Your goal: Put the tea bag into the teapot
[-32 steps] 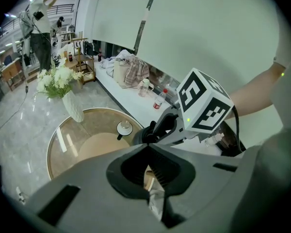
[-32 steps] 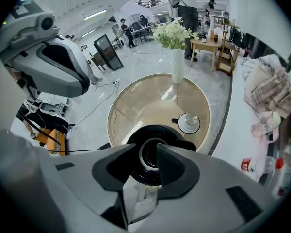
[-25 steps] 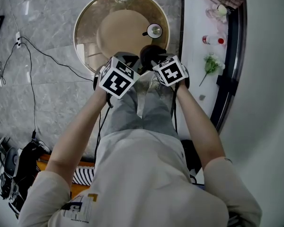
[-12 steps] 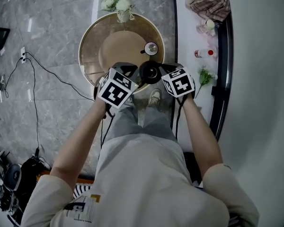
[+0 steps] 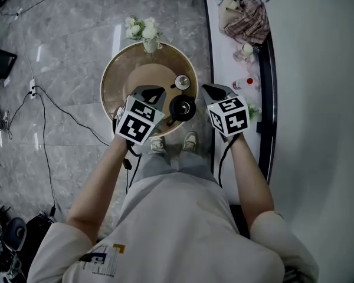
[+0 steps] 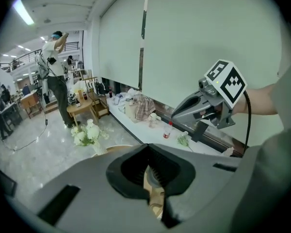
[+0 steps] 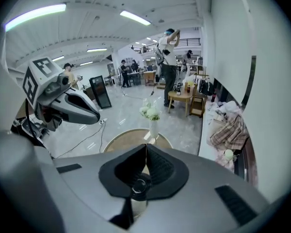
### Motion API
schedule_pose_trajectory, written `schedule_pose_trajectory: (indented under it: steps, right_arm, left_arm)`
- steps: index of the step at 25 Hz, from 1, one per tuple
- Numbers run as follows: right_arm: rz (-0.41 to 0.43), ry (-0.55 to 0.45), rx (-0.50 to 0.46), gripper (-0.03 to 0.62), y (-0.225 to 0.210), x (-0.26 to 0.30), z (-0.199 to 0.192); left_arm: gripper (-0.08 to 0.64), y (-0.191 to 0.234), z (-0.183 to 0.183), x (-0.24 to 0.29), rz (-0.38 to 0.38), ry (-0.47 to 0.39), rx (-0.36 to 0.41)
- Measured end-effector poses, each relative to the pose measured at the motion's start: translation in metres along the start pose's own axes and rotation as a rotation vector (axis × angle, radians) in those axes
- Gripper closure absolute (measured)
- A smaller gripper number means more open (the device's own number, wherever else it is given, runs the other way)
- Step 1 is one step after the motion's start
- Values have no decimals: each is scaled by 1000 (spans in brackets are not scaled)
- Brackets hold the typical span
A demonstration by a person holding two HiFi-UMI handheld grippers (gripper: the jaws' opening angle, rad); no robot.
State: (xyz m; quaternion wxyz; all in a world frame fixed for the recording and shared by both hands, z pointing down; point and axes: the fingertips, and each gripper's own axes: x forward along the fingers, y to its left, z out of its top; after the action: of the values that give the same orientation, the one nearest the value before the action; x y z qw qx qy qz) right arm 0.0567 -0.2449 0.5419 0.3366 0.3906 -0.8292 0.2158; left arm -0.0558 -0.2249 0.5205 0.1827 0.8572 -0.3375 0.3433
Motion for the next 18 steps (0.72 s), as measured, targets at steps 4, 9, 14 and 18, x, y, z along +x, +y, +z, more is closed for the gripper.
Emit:
schedule_pose_trajectory:
  steps: [4, 9, 14, 18]
  right_arm:
    - [-15, -123, -11, 585, 0, -37, 45]
    - [-34, -310, -20, 586, 5, -95, 103]
    - [-61, -449, -65, 586, 12, -149, 147]
    - [-68, -532, -91, 586, 19, -182, 173]
  left_arm:
    - [552, 5, 30, -25, 45, -71, 9]
    - [552, 3, 63, -59, 85, -144, 41]
    - [552, -10, 107, -102, 102, -258, 74]
    - [552, -14, 144, -138, 134, -366, 111]
